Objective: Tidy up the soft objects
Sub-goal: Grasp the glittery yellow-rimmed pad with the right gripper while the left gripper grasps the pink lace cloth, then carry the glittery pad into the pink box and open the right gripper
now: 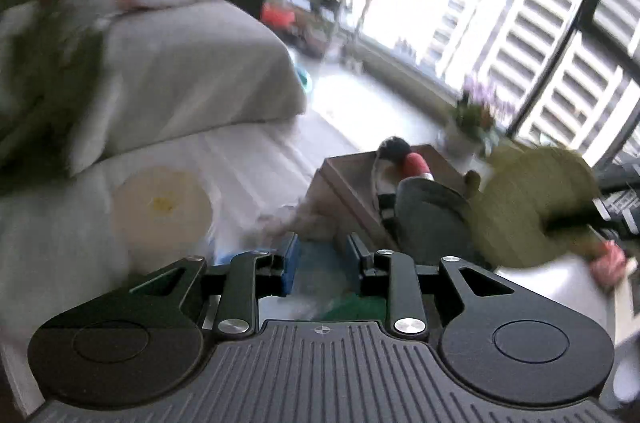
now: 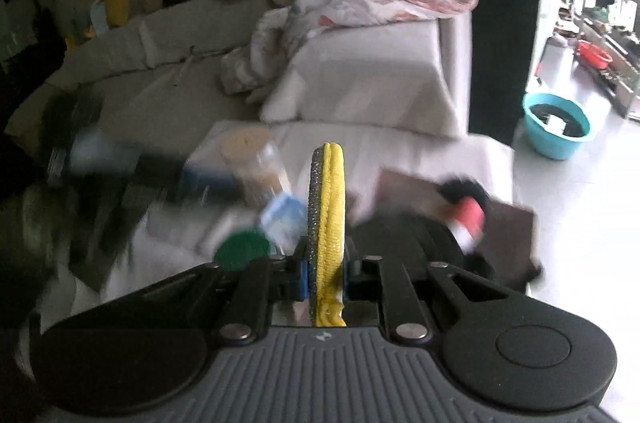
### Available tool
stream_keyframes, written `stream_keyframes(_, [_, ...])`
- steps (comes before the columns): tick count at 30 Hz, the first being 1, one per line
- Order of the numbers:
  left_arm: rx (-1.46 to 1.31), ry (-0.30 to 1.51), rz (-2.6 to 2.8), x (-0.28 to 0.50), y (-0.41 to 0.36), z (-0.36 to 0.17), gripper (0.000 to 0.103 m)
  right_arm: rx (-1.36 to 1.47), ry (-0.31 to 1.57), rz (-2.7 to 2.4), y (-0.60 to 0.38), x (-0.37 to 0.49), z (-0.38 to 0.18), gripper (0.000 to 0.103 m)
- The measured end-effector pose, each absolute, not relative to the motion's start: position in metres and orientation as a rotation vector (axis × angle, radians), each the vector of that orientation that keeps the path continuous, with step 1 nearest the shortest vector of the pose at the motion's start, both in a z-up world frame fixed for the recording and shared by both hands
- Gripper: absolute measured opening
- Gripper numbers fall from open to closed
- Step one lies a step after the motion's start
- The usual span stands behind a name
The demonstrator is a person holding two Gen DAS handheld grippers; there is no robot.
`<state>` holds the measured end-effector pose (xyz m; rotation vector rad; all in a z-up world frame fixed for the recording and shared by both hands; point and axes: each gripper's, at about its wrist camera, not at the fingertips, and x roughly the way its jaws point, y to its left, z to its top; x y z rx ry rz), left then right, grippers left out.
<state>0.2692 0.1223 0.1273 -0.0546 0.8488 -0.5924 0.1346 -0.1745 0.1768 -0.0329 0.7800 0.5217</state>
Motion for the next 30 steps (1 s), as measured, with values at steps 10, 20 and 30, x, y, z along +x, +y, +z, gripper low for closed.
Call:
stream_keyframes(10, [0.270, 1.148, -0.524, 0.369, 0.036, 0.071, 0.033, 0.250, 0.948, 0.584, -0.242, 0.074, 0.088, 0.014])
stream_keyframes(20, [0.350, 1.237, -0.509, 0.392, 0.024, 0.043, 0.033, 0.425, 1.027, 0.544, -0.272, 0.079, 0.026, 0.026])
stream_keyframes(30, [0.346, 1.250, -0.528, 0.392, 0.022, 0.040, 0.036, 0.367, 1.007, 0.536, -0.263, 0.087, 0.026, 0.030])
